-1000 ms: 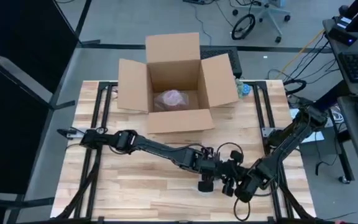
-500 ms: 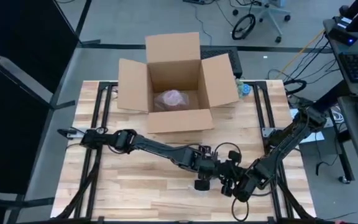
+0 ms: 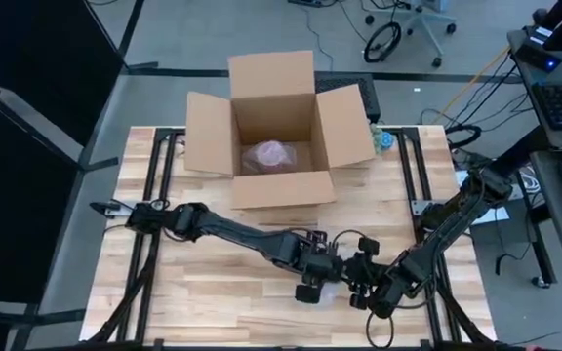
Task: Wrap mug
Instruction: Wrap the pink mug with transparent bubble wrap
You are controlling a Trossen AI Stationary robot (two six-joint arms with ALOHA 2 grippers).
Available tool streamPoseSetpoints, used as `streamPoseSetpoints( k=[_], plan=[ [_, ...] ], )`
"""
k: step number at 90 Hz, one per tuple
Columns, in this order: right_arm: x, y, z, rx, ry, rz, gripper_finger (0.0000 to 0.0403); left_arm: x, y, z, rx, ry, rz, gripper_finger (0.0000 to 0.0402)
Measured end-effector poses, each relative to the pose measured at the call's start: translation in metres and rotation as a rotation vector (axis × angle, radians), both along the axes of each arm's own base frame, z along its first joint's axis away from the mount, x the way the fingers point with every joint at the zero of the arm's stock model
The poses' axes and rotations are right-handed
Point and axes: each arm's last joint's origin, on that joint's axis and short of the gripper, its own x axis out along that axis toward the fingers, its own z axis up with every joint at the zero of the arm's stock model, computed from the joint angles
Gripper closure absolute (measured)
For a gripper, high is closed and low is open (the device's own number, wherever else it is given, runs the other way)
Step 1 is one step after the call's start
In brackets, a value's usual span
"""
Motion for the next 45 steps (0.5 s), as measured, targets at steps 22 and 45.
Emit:
streamPoseSetpoints(
  k=[22,45],
  plan=[
    [-0.001,0.0,0.001,-0.001,0.0,0.004,0.0248,-0.005,0.001,0.027,0.01,-0.095,0.041,0.0268],
    [0.0,0.0,0.001,-0.001,-0.004,0.007,0.0248,-0.01,-0.011,0.057,-0.065,-0.229,0.003,0.0268]
  ],
)
